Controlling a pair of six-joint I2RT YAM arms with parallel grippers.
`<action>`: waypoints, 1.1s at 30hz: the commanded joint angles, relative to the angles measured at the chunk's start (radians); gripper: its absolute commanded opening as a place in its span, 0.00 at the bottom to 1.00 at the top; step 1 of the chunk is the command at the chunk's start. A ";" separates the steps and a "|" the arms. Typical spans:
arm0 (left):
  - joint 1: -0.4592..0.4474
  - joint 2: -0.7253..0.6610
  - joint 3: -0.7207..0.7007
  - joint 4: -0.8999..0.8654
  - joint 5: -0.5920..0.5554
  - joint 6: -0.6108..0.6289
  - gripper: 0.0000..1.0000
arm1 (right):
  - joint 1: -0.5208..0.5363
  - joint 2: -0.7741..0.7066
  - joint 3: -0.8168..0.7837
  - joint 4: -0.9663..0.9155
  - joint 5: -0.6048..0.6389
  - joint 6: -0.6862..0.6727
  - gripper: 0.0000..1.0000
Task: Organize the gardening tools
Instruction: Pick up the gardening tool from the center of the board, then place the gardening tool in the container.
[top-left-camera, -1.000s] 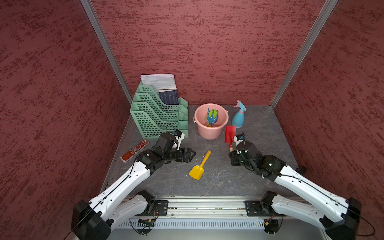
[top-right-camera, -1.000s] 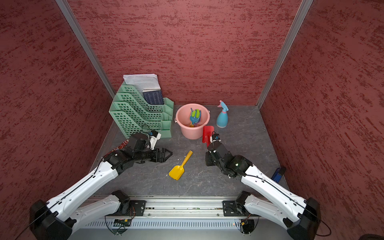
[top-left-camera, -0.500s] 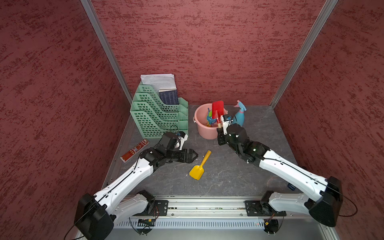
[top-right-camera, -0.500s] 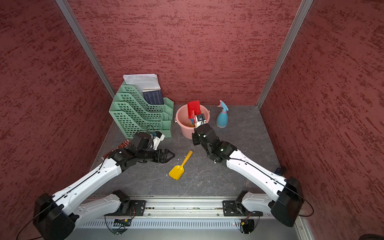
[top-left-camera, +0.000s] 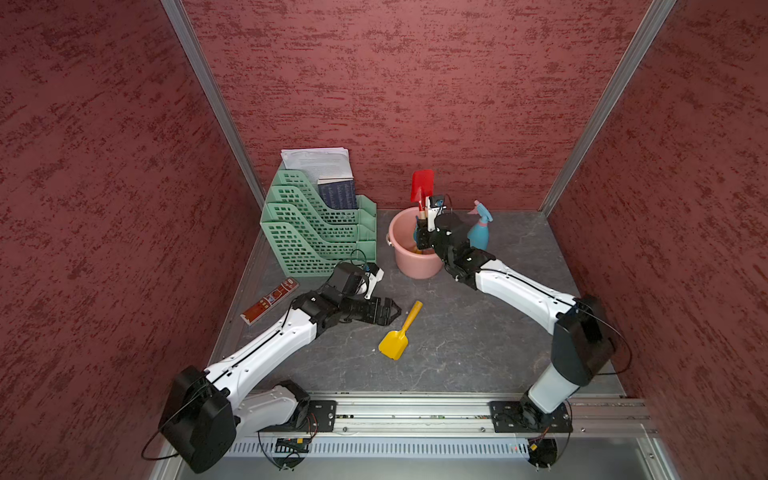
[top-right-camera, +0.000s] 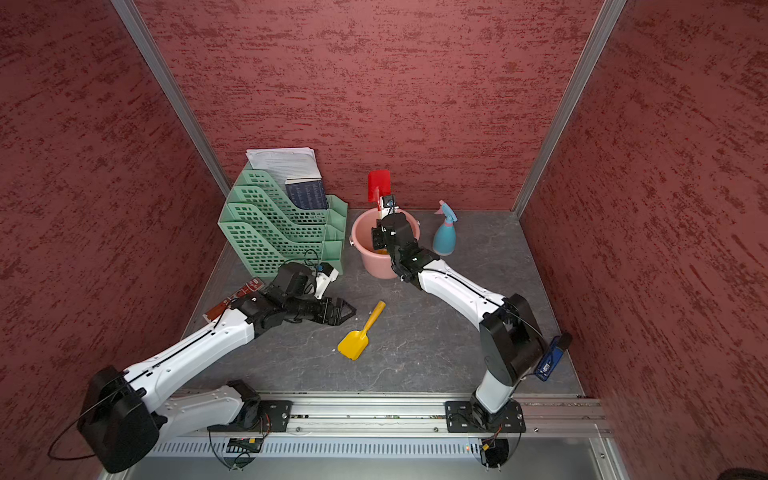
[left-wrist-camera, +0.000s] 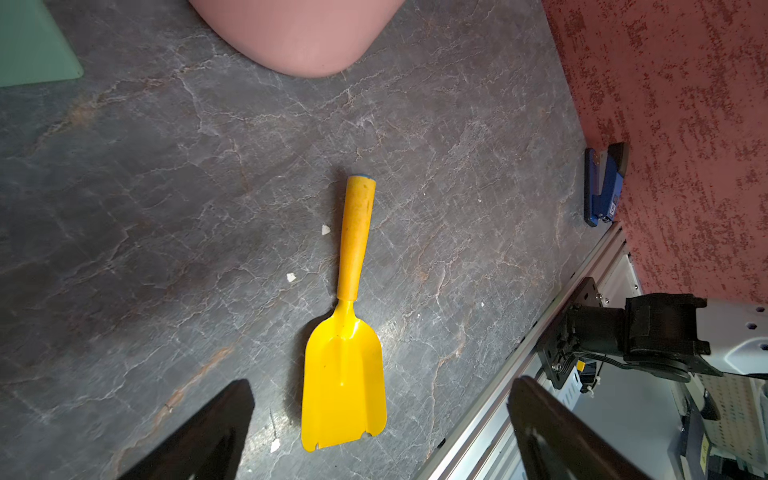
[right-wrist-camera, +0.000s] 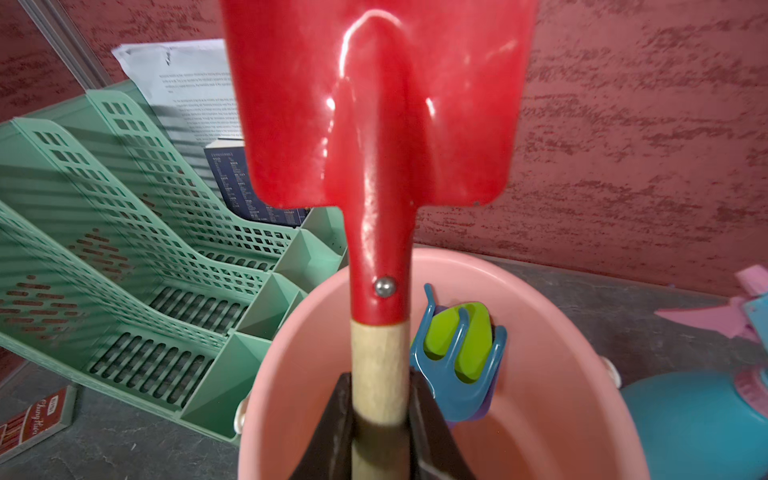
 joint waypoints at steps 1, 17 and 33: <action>-0.007 0.015 0.008 0.044 -0.002 0.017 1.00 | -0.015 0.046 0.041 0.110 -0.031 0.006 0.00; -0.016 0.056 0.019 0.032 -0.039 0.022 1.00 | -0.055 0.150 0.024 0.172 -0.021 0.053 0.36; -0.187 0.194 0.166 -0.093 -0.231 0.063 1.00 | -0.055 -0.119 -0.077 0.027 -0.025 0.081 0.98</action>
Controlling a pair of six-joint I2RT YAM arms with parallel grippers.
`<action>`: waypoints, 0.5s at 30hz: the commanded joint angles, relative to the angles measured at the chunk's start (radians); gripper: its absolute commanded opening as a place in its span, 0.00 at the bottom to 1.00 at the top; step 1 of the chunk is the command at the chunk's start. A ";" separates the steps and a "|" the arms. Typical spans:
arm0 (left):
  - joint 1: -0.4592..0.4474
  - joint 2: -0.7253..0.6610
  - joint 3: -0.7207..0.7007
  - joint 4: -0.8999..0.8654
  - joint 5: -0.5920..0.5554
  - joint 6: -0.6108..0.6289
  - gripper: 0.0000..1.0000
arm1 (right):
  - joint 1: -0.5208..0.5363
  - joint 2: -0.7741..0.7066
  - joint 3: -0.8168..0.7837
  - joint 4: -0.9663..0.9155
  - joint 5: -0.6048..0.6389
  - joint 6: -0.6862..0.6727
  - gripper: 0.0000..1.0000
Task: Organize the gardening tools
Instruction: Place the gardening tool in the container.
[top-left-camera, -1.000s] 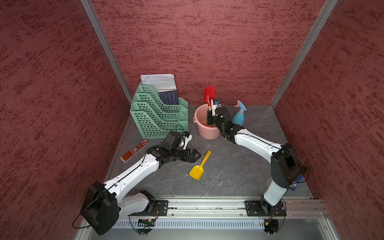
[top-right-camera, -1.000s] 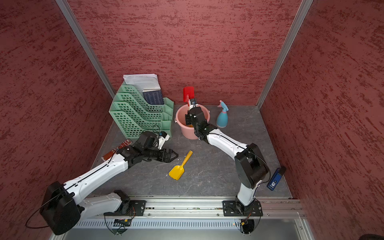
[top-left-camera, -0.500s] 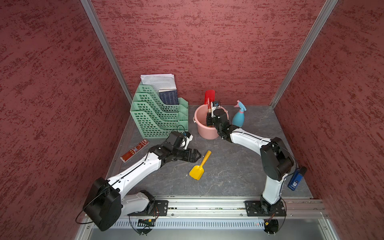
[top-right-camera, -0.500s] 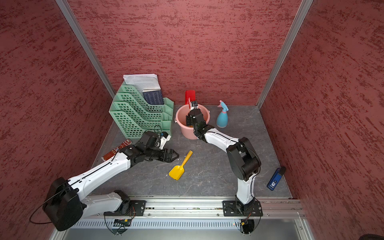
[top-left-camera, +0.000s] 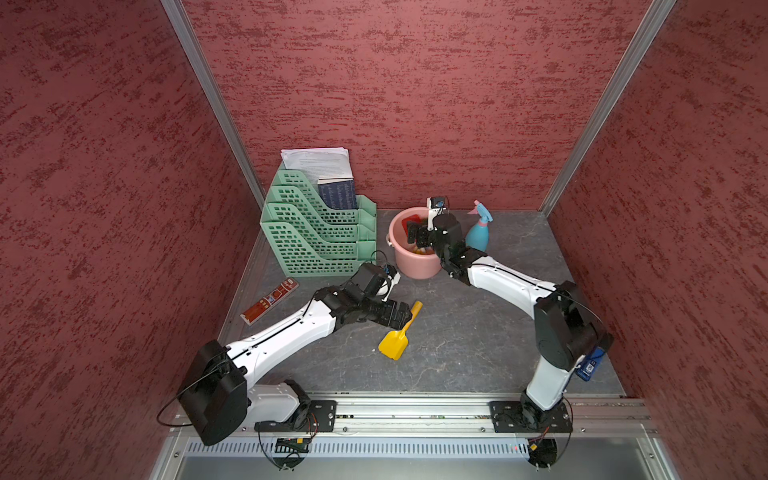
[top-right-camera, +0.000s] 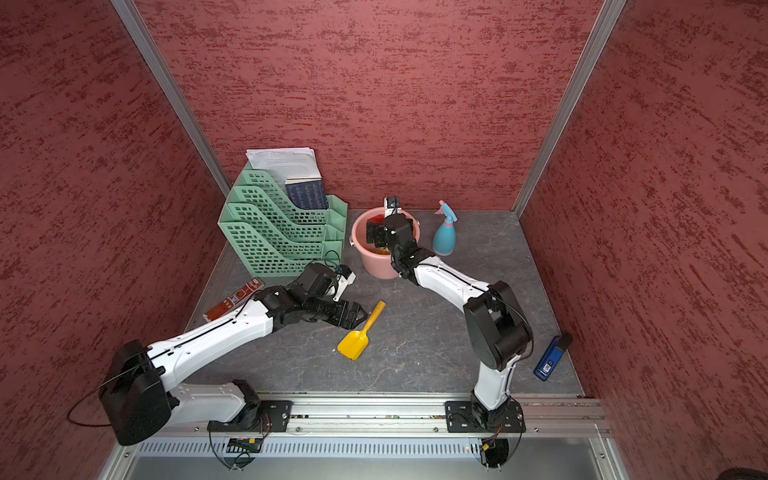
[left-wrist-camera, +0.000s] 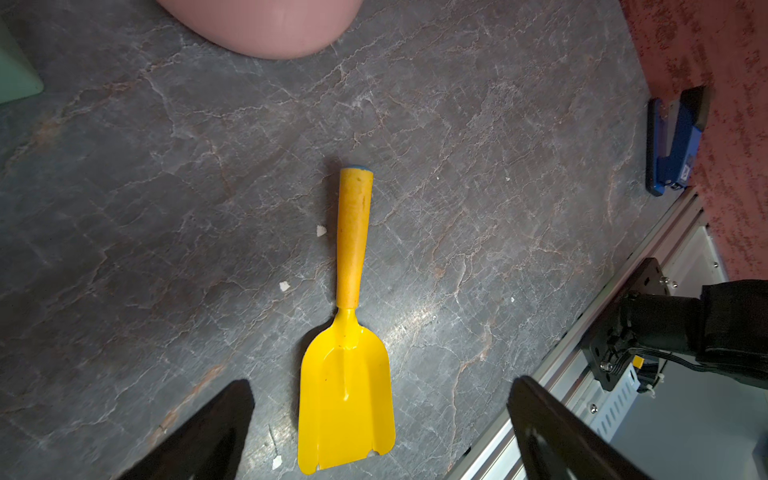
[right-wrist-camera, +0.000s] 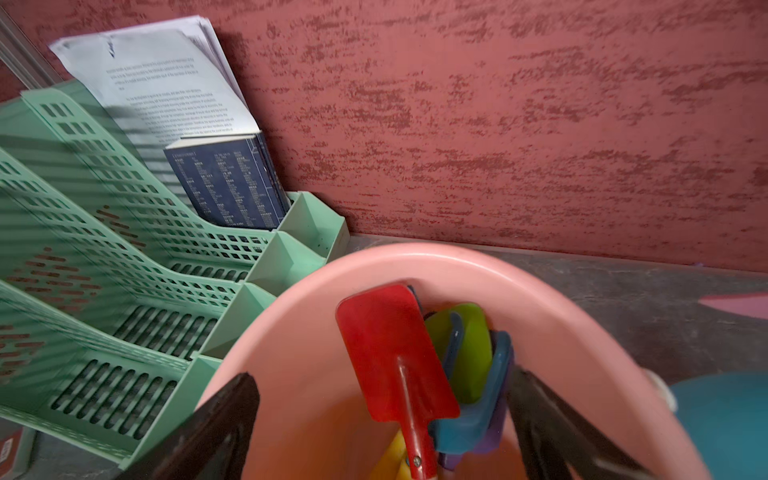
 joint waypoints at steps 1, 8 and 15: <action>-0.033 0.057 0.053 -0.040 -0.070 0.043 1.00 | -0.005 -0.172 -0.071 -0.068 -0.010 0.038 0.98; -0.097 0.229 0.191 -0.137 -0.175 0.096 1.00 | 0.000 -0.568 -0.328 -0.284 -0.047 0.220 0.98; -0.139 0.433 0.336 -0.221 -0.255 0.099 0.96 | 0.016 -0.940 -0.522 -0.474 -0.069 0.332 0.99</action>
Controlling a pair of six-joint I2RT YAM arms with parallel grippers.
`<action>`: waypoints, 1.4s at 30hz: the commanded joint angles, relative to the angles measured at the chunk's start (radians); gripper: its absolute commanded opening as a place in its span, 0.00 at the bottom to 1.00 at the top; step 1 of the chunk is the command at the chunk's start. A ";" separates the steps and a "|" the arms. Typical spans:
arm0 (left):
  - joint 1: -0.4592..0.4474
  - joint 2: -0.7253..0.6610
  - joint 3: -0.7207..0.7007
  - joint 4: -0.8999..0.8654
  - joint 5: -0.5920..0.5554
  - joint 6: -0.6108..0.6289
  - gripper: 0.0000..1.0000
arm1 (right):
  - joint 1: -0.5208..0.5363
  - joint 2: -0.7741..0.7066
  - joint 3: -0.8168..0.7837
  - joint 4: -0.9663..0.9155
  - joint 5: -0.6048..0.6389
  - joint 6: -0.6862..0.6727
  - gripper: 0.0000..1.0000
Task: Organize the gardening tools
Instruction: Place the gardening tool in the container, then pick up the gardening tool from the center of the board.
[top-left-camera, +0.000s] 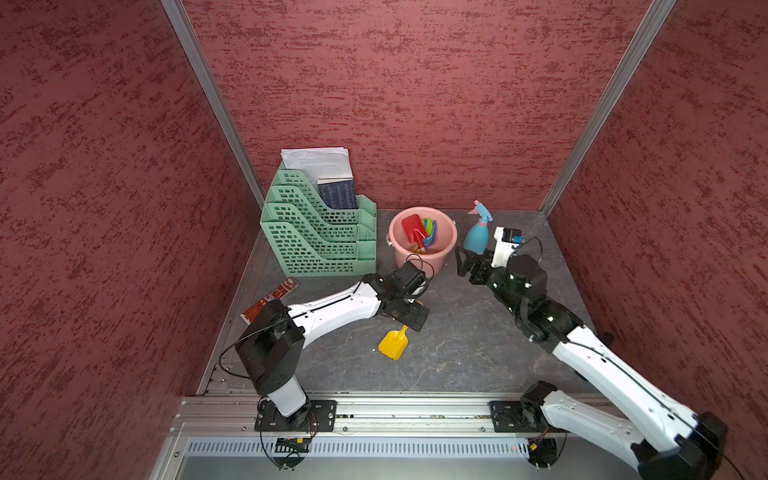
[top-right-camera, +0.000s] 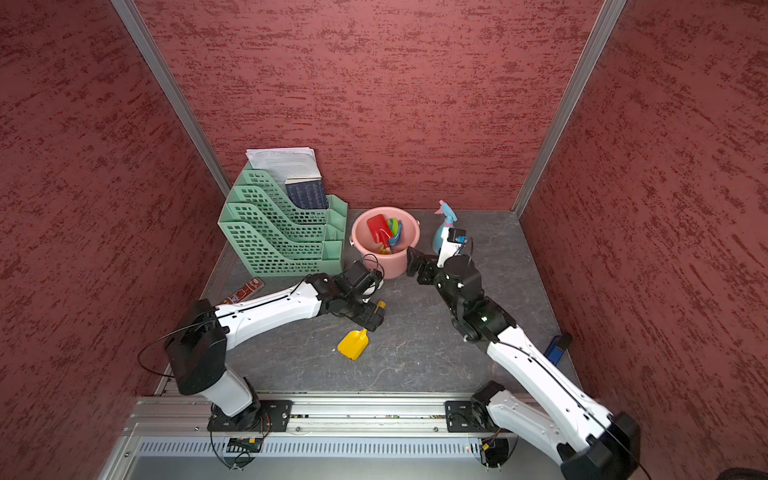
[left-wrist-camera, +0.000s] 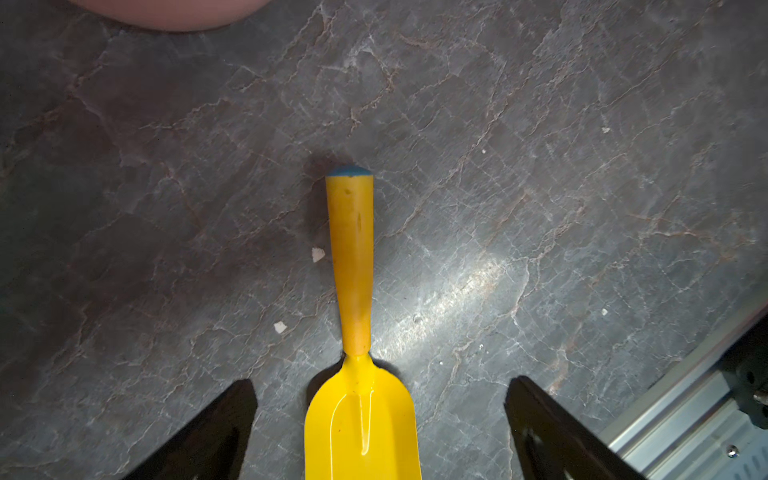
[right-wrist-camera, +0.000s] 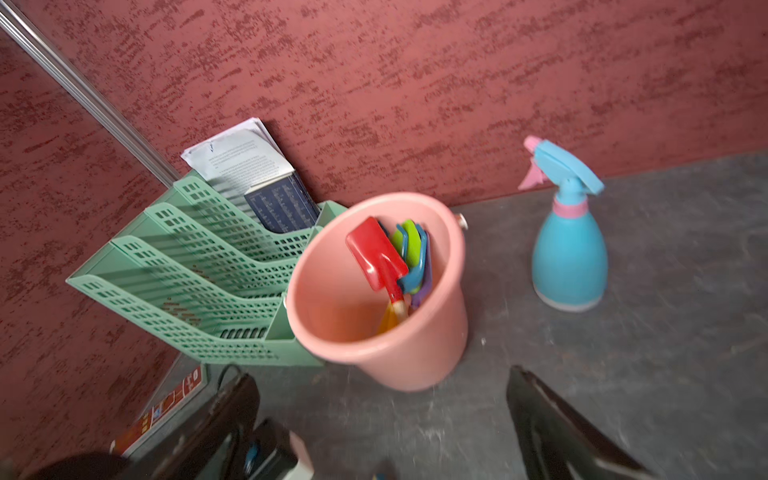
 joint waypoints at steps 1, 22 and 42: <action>-0.008 0.079 0.053 -0.059 -0.054 0.018 0.95 | 0.010 -0.114 -0.044 -0.155 -0.033 0.077 0.98; -0.009 0.327 0.196 -0.023 -0.078 0.022 0.60 | 0.013 -0.279 -0.061 -0.281 -0.065 0.053 0.98; -0.027 0.116 0.111 -0.098 -0.097 -0.196 0.00 | 0.015 -0.292 -0.178 -0.234 -0.281 0.033 0.98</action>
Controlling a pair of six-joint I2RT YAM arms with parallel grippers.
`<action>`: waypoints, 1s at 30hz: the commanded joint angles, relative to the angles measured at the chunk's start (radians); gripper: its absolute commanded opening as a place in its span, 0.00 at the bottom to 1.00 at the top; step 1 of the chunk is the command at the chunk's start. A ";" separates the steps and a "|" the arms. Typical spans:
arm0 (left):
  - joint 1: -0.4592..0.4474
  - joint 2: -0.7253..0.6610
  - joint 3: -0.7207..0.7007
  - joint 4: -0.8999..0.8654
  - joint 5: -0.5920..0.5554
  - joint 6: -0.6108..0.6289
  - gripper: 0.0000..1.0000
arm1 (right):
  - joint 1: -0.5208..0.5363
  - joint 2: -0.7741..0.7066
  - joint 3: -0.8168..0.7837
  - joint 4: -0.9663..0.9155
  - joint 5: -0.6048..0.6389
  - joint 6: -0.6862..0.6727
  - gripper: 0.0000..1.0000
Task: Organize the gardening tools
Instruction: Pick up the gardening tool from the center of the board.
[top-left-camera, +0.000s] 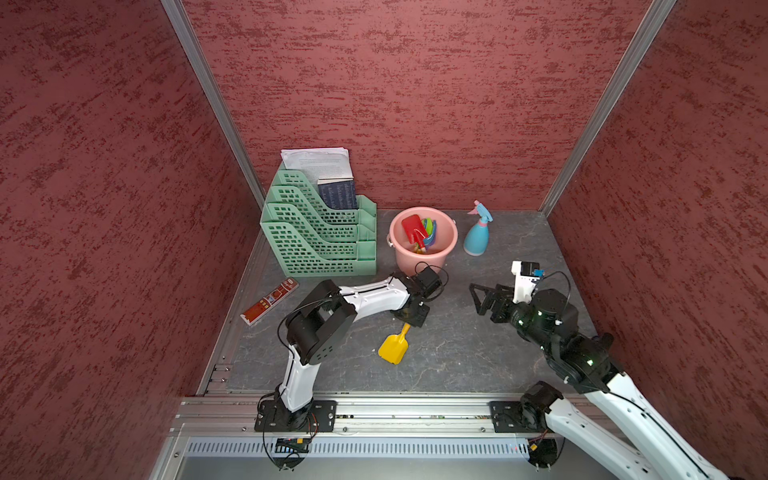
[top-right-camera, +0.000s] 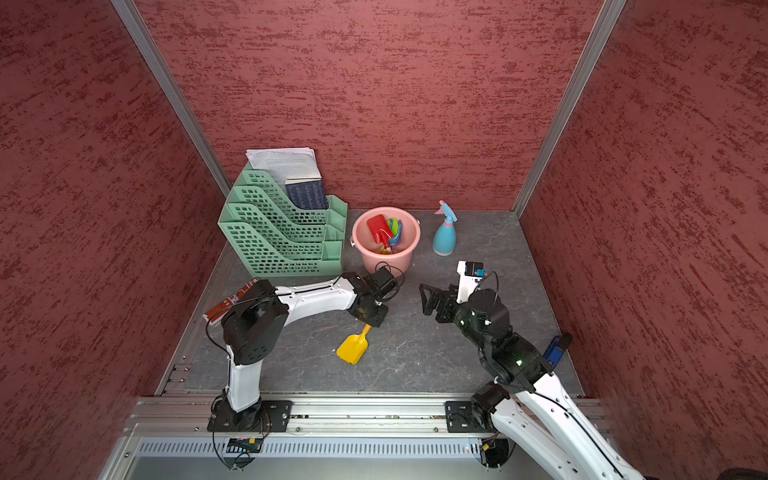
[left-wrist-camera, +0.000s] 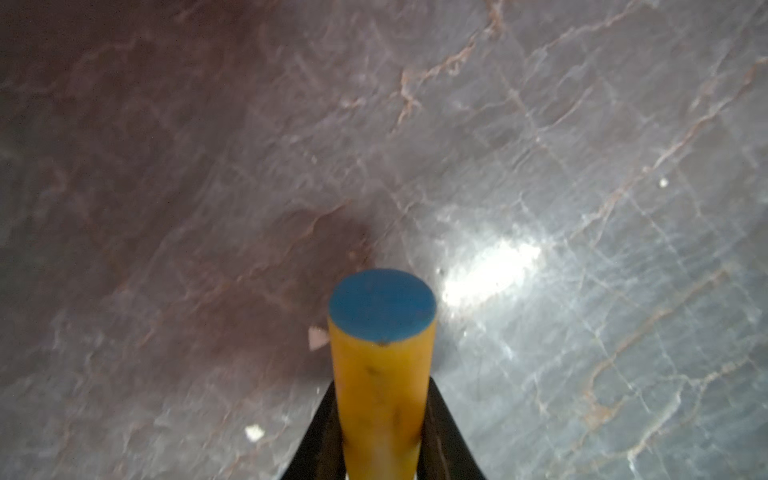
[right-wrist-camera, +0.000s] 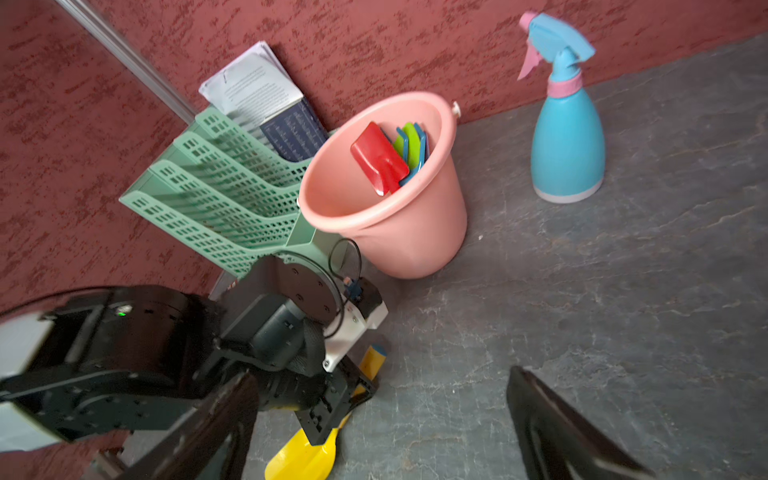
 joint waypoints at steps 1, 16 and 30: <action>-0.013 -0.159 -0.011 -0.045 -0.045 -0.114 0.00 | 0.012 -0.017 -0.073 0.047 -0.144 -0.002 0.98; 0.138 -0.567 -0.198 0.237 -0.149 -0.800 0.00 | 0.222 0.041 -0.171 0.333 -0.172 0.010 0.98; 0.022 -0.705 -0.284 0.329 -0.512 -1.191 0.00 | 0.397 0.269 -0.098 0.567 0.100 -0.074 0.98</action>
